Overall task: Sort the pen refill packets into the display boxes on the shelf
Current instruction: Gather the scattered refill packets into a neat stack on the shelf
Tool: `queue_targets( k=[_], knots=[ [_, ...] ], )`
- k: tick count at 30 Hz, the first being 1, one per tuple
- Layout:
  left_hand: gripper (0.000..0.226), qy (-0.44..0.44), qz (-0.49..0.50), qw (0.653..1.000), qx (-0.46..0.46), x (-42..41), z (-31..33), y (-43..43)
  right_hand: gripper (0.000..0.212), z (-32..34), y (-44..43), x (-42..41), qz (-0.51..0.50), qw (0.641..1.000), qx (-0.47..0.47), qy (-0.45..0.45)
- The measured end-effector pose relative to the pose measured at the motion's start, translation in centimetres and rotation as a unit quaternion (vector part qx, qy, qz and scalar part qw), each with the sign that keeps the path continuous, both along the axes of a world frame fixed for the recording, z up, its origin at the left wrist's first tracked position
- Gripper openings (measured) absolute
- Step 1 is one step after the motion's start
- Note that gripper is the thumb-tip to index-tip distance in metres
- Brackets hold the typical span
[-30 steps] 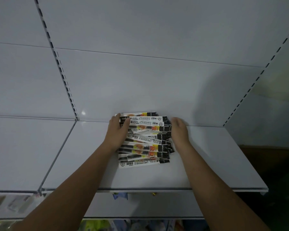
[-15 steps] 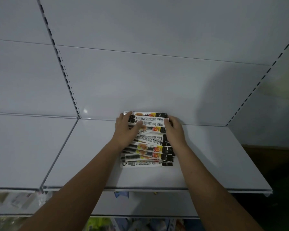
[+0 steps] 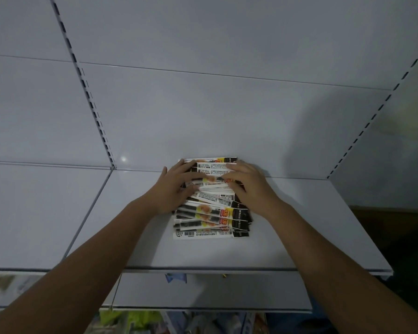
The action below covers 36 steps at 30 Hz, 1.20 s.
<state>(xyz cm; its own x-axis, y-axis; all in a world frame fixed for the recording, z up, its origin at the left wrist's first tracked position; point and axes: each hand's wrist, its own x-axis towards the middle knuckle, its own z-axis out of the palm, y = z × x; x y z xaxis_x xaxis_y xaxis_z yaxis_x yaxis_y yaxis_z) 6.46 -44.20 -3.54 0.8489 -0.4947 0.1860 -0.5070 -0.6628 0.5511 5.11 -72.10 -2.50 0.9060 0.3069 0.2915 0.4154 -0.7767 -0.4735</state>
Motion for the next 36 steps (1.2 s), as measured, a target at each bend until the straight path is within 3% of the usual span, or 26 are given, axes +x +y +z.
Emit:
queue_targets(
  k=[3,6,9,14,19,22,26,31,36],
  knots=[
    [0.055,-0.040,-0.006,0.999,0.006,-1.8,1.1,0.5,0.054,0.9,0.7,-3.1,0.055,0.997,-0.043,0.014],
    [0.086,-0.080,-0.067,0.992,0.077,-5.7,1.2,0.8,0.079,-0.6,1.4,-6.6,0.157,0.974,-0.164,-0.010],
    [0.106,-0.088,-0.083,0.972,0.199,-7.5,-0.7,1.0,0.068,-2.4,1.1,-6.9,0.169,0.971,-0.168,-0.023],
    [0.083,-0.143,-0.037,0.976,0.161,-4.2,-1.6,1.9,0.045,-2.4,0.7,-3.9,0.138,0.979,-0.129,-0.080],
    [0.069,-0.148,-0.032,0.985,0.084,-2.6,-1.2,2.0,0.046,-1.7,2.0,-3.2,0.074,0.991,-0.096,-0.062],
    [0.072,-0.145,-0.042,0.985,0.086,-3.8,-0.9,2.1,0.063,-1.4,1.7,-4.3,0.074,0.990,-0.110,-0.045],
    [0.094,-0.140,-0.021,0.981,0.135,-4.8,-0.6,1.4,0.079,-1.6,1.1,-5.3,0.072,0.988,-0.133,-0.043],
    [0.129,-0.105,0.030,0.975,0.195,-1.9,-0.1,-0.2,0.131,-0.4,1.0,-1.7,-0.005,0.984,-0.175,0.028],
    [0.134,-0.111,0.034,0.969,0.220,0.9,0.3,-0.7,0.145,0.8,1.2,1.4,-0.009,0.975,-0.218,0.044]
  ],
)
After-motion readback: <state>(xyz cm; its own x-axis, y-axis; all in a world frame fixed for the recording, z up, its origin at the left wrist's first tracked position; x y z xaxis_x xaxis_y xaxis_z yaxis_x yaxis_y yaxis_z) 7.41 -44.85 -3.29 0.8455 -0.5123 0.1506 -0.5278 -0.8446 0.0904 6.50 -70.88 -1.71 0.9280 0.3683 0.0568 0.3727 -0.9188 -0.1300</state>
